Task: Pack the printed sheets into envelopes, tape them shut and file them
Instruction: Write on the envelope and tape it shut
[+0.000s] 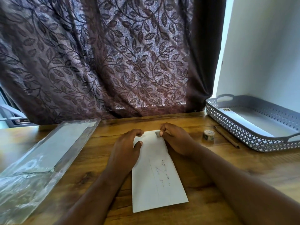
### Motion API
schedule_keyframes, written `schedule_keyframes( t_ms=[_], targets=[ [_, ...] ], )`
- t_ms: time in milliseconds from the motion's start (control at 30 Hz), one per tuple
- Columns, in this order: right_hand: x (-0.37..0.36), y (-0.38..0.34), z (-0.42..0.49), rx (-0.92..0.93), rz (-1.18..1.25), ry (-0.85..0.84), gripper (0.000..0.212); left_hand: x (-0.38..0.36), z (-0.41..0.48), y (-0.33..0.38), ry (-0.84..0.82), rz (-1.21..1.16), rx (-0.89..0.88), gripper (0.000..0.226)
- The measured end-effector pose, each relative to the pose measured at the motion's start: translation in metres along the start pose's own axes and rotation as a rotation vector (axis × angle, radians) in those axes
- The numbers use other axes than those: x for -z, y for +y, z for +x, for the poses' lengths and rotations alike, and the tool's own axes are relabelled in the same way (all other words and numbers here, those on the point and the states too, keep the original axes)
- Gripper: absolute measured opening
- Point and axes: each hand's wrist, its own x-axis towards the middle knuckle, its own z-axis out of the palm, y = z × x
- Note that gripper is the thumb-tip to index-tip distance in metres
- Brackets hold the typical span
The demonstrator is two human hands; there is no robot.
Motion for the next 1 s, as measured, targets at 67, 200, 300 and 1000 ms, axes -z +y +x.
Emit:
schedule_keyframes(
  t_ms=[67,200,300,1000],
  targets=[
    [-0.005,0.003,0.014,-0.023,-0.003,-0.031,0.017,-0.003,0.0,-0.003,0.004,0.006,0.012,0.032],
    [-0.017,0.006,0.029,-0.041,-0.064,-0.13,0.014,-0.005,0.002,-0.007,0.029,-0.007,0.049,0.029],
    [-0.019,0.004,0.025,-0.026,-0.093,-0.158,0.017,-0.005,0.005,-0.01,0.044,0.004,0.08,0.025],
    [-0.022,-0.005,0.009,-0.261,-0.099,-0.083,0.029,-0.007,0.001,-0.01,-0.161,0.113,-0.023,0.022]
  ],
)
